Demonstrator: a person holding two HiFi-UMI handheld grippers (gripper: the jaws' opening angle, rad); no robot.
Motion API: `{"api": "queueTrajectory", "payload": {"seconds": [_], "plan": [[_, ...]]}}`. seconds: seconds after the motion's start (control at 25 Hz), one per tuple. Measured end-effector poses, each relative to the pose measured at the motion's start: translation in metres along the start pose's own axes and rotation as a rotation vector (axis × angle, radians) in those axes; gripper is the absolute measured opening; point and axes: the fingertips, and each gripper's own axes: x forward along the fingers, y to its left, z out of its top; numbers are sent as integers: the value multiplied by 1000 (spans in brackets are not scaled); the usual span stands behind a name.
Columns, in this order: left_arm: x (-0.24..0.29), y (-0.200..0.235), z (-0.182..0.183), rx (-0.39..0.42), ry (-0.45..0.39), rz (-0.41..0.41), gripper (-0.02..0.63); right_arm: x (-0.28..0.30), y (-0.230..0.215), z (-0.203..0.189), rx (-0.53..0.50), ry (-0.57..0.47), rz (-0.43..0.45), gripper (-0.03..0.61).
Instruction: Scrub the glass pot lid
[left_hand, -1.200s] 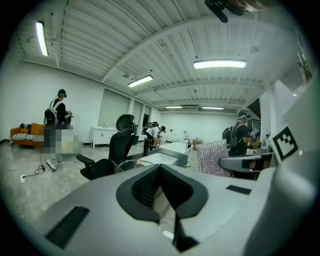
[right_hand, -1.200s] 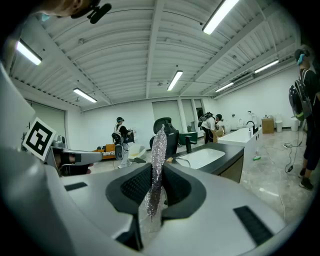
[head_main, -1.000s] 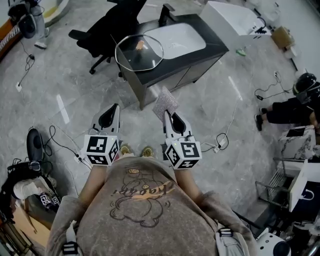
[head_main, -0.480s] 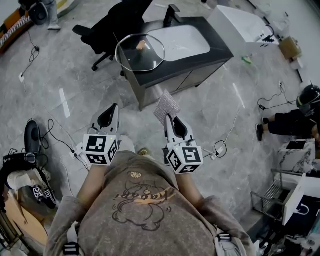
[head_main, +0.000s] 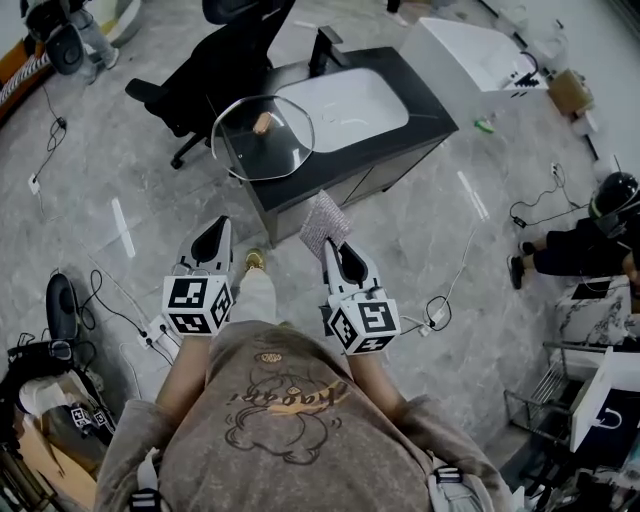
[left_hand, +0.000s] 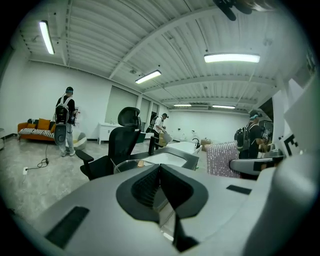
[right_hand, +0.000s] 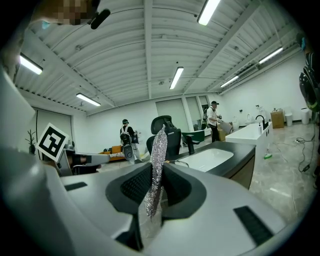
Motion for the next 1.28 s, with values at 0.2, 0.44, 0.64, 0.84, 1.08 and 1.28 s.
{"api": "queueTrajectory", "payload": {"seconds": [0.2,0.44,0.64,0.84,1.08,1.28], "plan": [[56,20,18,10,21,-22,17,53,-19,17,-3,0,-4,77],[122,58,38,31,74,-5,17,124,-38,39,11,5,-25,77],[168,84,60,56,68,-1,18,178,-47,58,3,-2,-41,77],[199,93,78,64,53,-39,19,212,-56,74,-10,-12,-59,77],[229,91,84,49,65,-43,258,228,-78,81,-11,5,-68,77],[251,89,70,79,145,-36,259,243,-90,84,-20,25,-37,77]]}}
